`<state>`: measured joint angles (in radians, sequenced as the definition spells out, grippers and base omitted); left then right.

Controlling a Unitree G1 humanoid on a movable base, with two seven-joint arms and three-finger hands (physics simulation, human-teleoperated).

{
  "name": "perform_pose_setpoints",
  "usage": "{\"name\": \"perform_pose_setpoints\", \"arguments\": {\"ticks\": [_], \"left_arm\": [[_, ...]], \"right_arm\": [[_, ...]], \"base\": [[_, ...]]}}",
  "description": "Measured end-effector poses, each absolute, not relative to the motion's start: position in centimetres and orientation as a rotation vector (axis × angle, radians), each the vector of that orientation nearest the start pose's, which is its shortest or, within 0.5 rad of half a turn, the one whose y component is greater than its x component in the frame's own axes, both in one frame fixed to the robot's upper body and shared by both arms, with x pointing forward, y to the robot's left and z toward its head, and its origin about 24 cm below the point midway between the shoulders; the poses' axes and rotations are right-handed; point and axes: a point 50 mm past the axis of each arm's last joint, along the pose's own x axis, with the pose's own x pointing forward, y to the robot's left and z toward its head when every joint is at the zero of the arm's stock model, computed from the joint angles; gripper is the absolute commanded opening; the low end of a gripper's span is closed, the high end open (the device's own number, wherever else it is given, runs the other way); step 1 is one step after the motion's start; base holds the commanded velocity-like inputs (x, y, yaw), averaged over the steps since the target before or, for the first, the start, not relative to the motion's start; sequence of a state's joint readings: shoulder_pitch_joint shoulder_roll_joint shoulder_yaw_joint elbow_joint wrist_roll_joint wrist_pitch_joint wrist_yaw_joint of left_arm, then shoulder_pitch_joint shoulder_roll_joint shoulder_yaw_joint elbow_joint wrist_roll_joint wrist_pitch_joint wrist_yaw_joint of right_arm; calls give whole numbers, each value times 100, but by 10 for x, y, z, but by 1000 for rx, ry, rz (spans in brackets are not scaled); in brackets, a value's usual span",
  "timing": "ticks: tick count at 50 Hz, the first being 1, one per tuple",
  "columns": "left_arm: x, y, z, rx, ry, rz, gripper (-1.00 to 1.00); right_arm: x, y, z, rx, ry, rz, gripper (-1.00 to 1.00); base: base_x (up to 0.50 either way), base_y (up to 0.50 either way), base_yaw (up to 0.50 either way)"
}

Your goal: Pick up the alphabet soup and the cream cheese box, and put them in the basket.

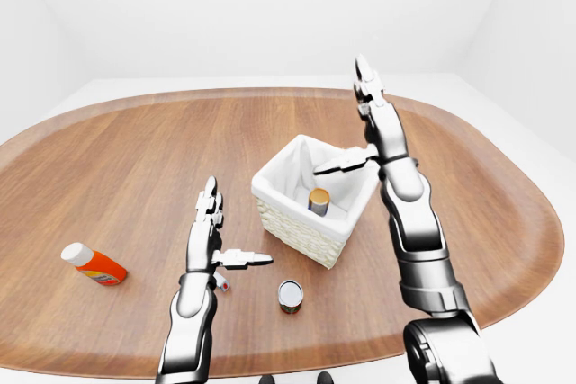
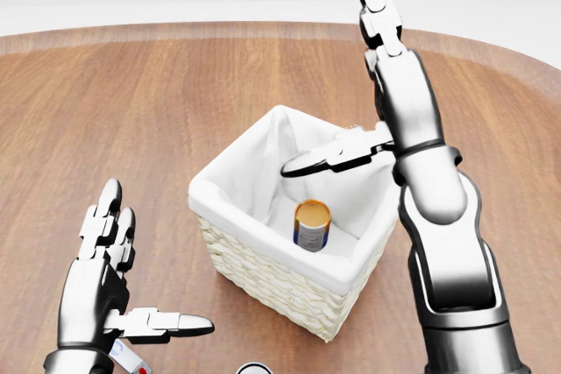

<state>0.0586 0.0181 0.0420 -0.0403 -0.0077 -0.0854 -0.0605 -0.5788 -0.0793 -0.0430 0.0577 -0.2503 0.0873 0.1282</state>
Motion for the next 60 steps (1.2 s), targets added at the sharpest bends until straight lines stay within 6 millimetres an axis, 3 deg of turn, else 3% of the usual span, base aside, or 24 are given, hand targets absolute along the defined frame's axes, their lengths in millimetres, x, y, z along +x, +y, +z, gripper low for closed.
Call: {"name": "perform_pose_setpoints", "arguments": {"ticks": [6,11,23,29,35,47,52,60], "left_arm": [[242,163,45,18,-69,-5,100],[242,163,45,19,-68,-5,100],[242,164,45,19,-68,2,100],[242,167,47,21,-70,19,100],[241,171,50,35,-74,45,100],[238,184,58,110,-77,113,100],[237,188,57,210,-45,133,100],[236,198,62,515,3,156,100]], "right_arm": [[322,-139,235,-95,-614,105,100],[307,-155,262,73,-740,78,100],[292,-190,278,445,-787,10,100],[284,-206,271,491,-766,-32,100],[272,-215,258,413,-756,-65,100],[251,-216,208,184,-640,-88,100],[247,-216,185,138,-558,-92,100],[246,-214,156,123,-441,-85,100]], "base": [[0,0,0],[0,0,0],[0,0,0],[0,0,0],[0,0,0],[0,0,0],[0,0,0],[0,0,0]]}}
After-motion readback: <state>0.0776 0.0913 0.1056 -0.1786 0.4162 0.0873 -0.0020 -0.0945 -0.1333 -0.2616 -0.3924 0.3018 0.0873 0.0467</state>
